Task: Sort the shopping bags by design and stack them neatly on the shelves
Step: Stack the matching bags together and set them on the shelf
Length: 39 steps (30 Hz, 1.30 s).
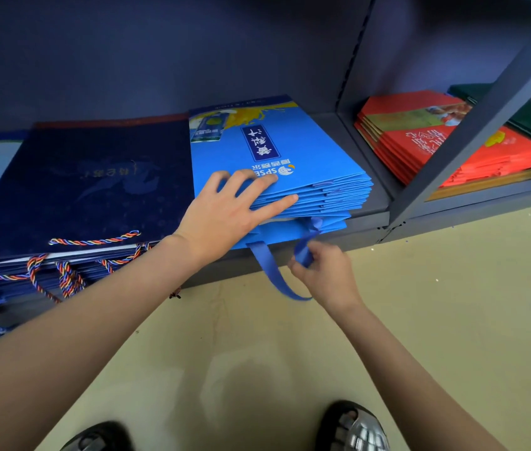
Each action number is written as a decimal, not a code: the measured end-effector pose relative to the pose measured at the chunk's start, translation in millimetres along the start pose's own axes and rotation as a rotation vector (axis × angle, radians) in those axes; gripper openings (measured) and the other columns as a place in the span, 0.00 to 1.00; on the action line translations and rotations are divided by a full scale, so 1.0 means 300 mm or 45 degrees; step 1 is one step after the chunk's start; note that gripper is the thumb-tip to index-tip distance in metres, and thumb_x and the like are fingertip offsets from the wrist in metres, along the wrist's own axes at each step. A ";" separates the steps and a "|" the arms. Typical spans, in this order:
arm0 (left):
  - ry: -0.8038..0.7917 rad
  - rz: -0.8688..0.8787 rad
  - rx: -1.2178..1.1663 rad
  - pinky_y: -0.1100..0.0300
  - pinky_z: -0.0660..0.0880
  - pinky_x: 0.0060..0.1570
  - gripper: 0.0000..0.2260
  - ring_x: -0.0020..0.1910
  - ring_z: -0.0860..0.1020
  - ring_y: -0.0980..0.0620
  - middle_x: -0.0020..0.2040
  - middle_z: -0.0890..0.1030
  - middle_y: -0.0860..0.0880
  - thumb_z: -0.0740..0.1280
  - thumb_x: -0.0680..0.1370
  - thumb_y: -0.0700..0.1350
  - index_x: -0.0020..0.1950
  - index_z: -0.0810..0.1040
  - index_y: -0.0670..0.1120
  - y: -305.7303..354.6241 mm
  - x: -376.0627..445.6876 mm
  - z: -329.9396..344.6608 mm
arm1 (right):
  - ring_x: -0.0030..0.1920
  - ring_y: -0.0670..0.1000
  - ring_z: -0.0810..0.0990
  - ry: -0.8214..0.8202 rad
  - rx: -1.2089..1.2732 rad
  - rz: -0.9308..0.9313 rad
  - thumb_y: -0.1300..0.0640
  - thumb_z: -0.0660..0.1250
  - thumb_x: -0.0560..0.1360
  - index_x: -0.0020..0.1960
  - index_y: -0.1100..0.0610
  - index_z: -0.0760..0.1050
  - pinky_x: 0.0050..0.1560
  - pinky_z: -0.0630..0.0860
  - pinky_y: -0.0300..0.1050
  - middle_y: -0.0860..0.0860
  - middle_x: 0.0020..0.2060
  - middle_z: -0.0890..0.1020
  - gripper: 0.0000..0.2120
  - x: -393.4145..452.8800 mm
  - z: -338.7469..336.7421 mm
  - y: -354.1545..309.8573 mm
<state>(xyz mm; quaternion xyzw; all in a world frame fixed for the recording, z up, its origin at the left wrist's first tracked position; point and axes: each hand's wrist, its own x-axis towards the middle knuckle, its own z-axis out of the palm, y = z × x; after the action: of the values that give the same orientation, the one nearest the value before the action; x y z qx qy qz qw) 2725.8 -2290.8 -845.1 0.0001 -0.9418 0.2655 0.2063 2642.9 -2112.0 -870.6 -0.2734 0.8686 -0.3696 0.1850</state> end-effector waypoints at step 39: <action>0.024 -0.013 -0.012 0.51 0.65 0.51 0.38 0.58 0.68 0.44 0.67 0.66 0.46 0.74 0.69 0.43 0.73 0.59 0.56 -0.015 0.007 -0.007 | 0.17 0.40 0.58 -0.407 1.401 0.573 0.67 0.61 0.76 0.32 0.55 0.67 0.16 0.52 0.32 0.46 0.21 0.64 0.15 0.068 -0.014 -0.110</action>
<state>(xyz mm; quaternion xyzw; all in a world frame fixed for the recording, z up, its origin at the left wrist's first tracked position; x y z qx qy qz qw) 2725.2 -2293.3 -840.5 0.0014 -0.9409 0.2601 0.2168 2635.9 -2141.2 -845.8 0.0001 0.5485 -0.6700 0.5002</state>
